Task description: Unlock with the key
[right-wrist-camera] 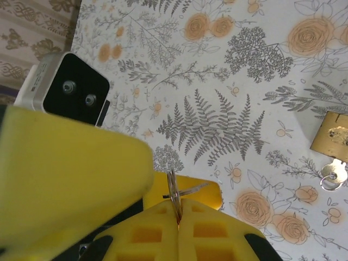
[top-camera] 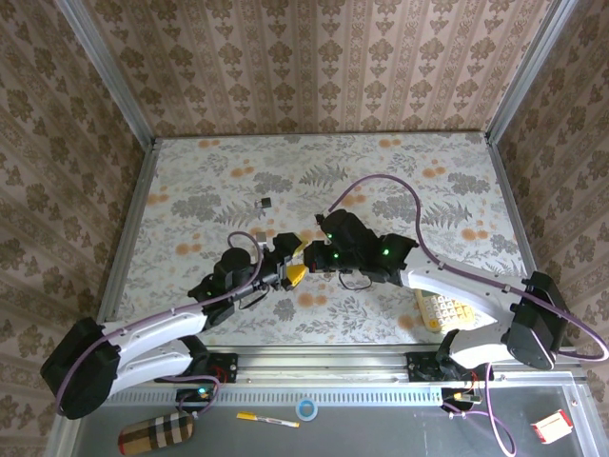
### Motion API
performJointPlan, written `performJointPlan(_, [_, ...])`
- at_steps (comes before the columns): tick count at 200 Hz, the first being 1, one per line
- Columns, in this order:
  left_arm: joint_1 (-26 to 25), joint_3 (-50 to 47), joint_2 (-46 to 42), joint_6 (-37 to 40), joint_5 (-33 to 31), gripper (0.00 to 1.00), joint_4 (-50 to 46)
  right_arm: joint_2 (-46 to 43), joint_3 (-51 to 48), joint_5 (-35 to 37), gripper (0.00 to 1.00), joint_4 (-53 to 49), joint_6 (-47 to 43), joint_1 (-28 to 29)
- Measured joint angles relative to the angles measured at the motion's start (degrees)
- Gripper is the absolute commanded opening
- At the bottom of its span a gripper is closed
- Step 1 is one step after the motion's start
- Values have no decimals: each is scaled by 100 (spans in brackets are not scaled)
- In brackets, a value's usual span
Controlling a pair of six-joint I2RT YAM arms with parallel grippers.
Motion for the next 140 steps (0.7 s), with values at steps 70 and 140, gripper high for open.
performJointPlan(70, [103,-177,210,-319,-162,82,330,-181,-350,-236,0,542,216,55])
performJointPlan(140, [424,-175,153,-254,-140,76,249,-271,-501,-365,0,754,348,74])
